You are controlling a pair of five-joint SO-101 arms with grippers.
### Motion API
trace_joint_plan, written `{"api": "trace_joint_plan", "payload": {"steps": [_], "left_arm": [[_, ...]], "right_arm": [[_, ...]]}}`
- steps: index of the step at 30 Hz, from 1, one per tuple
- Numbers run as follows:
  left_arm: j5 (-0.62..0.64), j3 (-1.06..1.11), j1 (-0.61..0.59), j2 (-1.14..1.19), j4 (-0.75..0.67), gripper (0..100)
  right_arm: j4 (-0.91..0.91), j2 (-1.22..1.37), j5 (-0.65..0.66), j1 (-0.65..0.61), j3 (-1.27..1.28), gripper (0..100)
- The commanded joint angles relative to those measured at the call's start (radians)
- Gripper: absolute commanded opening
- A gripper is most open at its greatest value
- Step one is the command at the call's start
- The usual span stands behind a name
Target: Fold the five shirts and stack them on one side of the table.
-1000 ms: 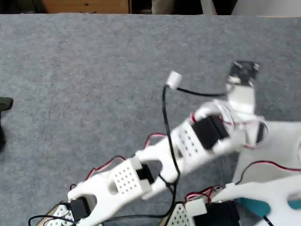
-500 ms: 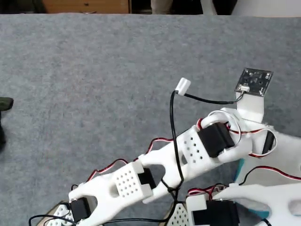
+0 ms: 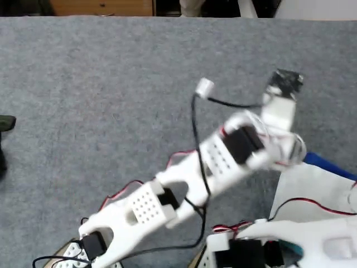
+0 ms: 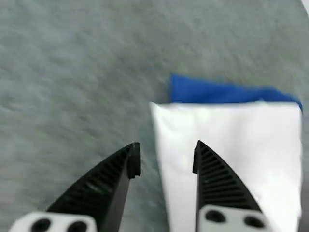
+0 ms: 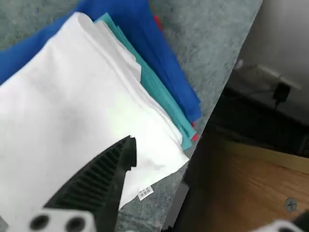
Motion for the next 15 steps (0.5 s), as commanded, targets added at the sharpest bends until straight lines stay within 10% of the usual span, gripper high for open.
{"api": "trace_joint_plan", "payload": {"steps": [1, 15], "left_arm": [[-0.044, -0.009, -0.15, -0.114, 0.043, 19], [-0.055, 0.252, -1.132, -0.266, 0.052, 2]], "right_arm": [[0.051, -0.097, -0.003, -0.094, 0.002, 55.0], [-0.006, -0.298, -0.287, -0.74, 0.022, 0.7]]}}
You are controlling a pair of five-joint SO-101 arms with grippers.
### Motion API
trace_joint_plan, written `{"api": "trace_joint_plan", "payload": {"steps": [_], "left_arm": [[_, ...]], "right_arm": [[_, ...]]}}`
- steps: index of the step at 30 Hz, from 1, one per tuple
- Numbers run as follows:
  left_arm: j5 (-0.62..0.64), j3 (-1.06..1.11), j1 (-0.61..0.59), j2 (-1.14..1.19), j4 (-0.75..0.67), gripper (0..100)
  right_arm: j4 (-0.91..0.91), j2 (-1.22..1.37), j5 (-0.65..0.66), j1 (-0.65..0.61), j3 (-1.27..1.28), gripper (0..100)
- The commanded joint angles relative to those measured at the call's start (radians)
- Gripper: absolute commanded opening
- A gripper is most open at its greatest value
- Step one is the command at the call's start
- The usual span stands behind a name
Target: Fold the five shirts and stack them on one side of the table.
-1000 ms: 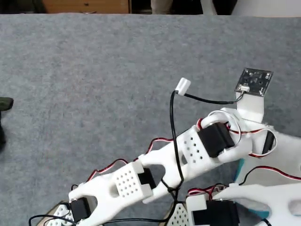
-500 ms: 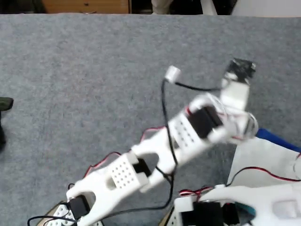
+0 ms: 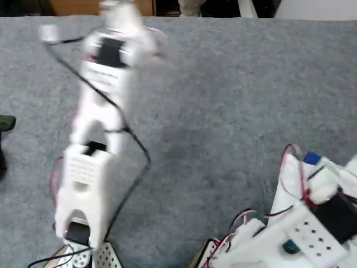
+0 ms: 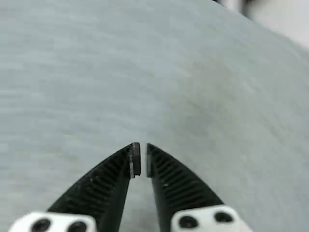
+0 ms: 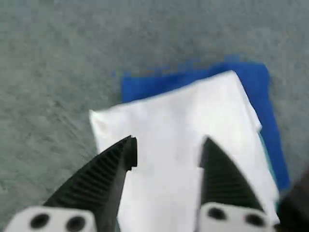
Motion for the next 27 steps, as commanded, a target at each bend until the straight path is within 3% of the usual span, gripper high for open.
{"api": "trace_joint_plan", "payload": {"steps": [1, 6, 12, 16, 21, 27], "left_arm": [[-0.006, 0.072, -0.304, -0.102, 0.011, 2], [-0.023, 0.173, -0.632, -0.153, 0.011, 2], [-0.244, 0.245, -1.0, -0.139, 0.008, 2], [-0.373, 0.292, -1.158, -0.044, -0.087, 2], [-0.451, 0.316, -1.224, 0.147, -0.267, 2], [-0.493, 0.308, -1.134, 0.433, -0.295, 2]], "right_arm": [[-0.089, -0.036, -0.046, -0.159, 0.007, 1.8], [-0.183, -0.044, -0.046, -0.383, 0.113, 6.2], [-0.279, -0.038, -0.044, -0.588, 0.369, 9.7], [-0.373, -0.038, -0.044, -0.673, 0.47, 10.1], [-0.454, -0.038, -0.044, -0.771, 0.507, 10.1], [-0.658, -0.038, -0.041, -0.874, 0.602, 10.1]]}}
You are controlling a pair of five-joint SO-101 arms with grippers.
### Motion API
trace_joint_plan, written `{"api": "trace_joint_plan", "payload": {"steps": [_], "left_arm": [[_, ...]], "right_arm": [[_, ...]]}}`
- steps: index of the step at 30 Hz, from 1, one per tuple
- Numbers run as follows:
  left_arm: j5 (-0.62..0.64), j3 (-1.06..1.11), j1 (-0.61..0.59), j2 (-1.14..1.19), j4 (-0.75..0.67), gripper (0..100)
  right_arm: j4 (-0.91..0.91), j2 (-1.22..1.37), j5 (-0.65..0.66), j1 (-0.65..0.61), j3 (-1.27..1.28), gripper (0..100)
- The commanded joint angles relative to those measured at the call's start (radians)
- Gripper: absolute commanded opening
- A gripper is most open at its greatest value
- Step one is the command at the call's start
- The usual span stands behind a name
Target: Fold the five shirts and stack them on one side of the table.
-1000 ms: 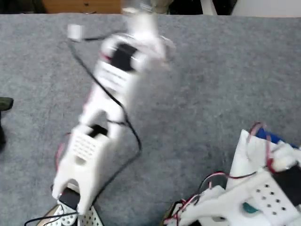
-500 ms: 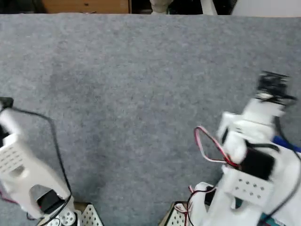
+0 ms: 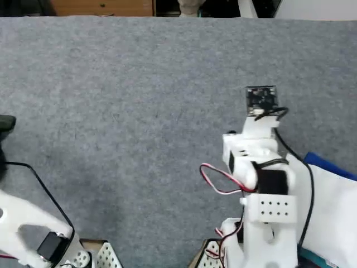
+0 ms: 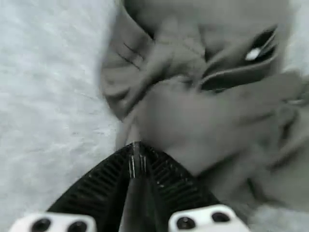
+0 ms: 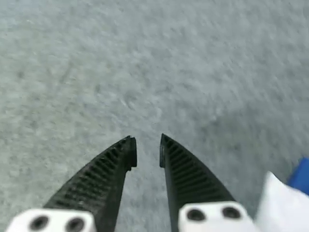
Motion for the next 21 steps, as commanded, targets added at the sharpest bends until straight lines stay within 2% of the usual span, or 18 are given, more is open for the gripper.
{"api": "trace_joint_plan", "payload": {"steps": [1, 4, 5, 10, 15, 21], "left_arm": [[-0.029, -0.04, 0.063, 0.108, 0.044, 2], [-0.028, -0.183, 0.092, 0.099, 0.285, 2], [-0.026, -0.215, 0.115, 0.099, 0.316, 2], [0.006, -0.21, 0.189, -0.019, 0.313, 2], [0.051, 0.037, 0.371, -0.237, 0.313, 2], [0.049, 0.405, 0.755, -0.503, 0.304, 2]], "right_arm": [[-0.15, -0.004, -0.002, -0.064, 0.053, 10.1], [-0.25, -0.004, 0.0, -0.077, 0.105, 10.1], [-0.288, -0.004, 0.0, -0.077, 0.122, 10.1], [-0.523, 0.012, 0.0, -0.124, 0.211, 9.9], [-0.7, 0.226, -0.031, -0.285, 0.17, 9.9], [-0.783, 0.785, -0.16, -0.317, -0.248, 9.9]]}}
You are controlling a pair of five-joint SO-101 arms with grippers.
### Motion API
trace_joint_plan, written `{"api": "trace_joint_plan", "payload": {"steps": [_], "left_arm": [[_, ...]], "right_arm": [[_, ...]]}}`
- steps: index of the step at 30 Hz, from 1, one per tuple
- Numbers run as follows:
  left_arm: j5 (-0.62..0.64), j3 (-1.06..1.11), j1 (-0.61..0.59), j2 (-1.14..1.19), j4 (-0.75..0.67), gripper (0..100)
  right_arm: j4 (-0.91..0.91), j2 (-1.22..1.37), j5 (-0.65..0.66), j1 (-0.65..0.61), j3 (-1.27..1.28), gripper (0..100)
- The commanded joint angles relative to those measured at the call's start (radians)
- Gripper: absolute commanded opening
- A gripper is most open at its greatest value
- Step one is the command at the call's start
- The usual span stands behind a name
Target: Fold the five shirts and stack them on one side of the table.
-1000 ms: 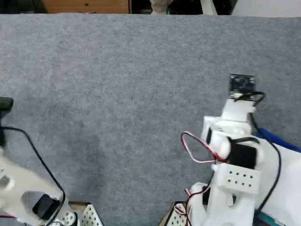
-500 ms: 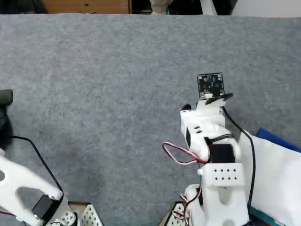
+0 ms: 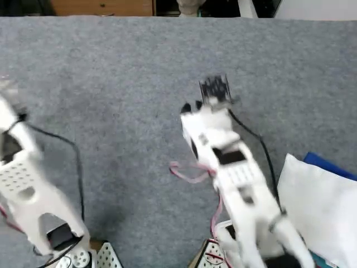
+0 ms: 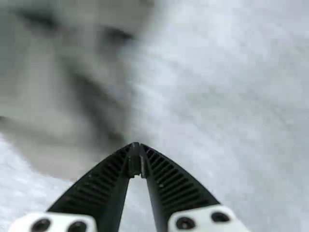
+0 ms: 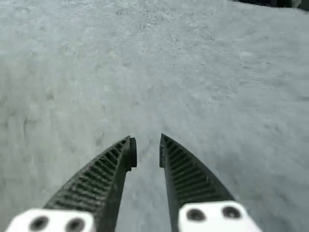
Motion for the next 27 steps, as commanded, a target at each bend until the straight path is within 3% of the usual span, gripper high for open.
{"api": "trace_joint_plan", "payload": {"steps": [1, 5, 9, 14, 20, 23, 27], "left_arm": [[0.009, 0.183, 0.239, -0.179, -0.009, 2], [0.012, 0.325, 0.356, -0.302, -0.077, 2], [0.035, 0.462, 0.345, -0.458, -0.144, 2], [0.071, 0.618, 0.021, -0.633, -0.279, 2], [0.064, 0.697, -0.328, -0.659, -0.439, 2], [0.066, 0.723, -0.419, -0.651, -0.578, 9], [0.072, 0.844, -0.434, -0.565, -0.835, 23]], "right_arm": [[-0.04, 0.378, -0.049, -0.016, -0.335, 9.9], [-0.04, 0.727, -0.054, -0.016, -0.645, 10.1], [-0.04, 0.977, -0.055, -0.019, -0.888, 10.1], [-0.018, 1.095, -0.052, -0.038, -1.018, 10.1], [0.058, 1.07, -0.049, -0.036, -1.026, 10.2], [0.066, 1.081, -0.049, -0.038, -1.041, 10.2], [0.066, 1.087, -0.049, -0.038, -1.044, 10.2]]}}
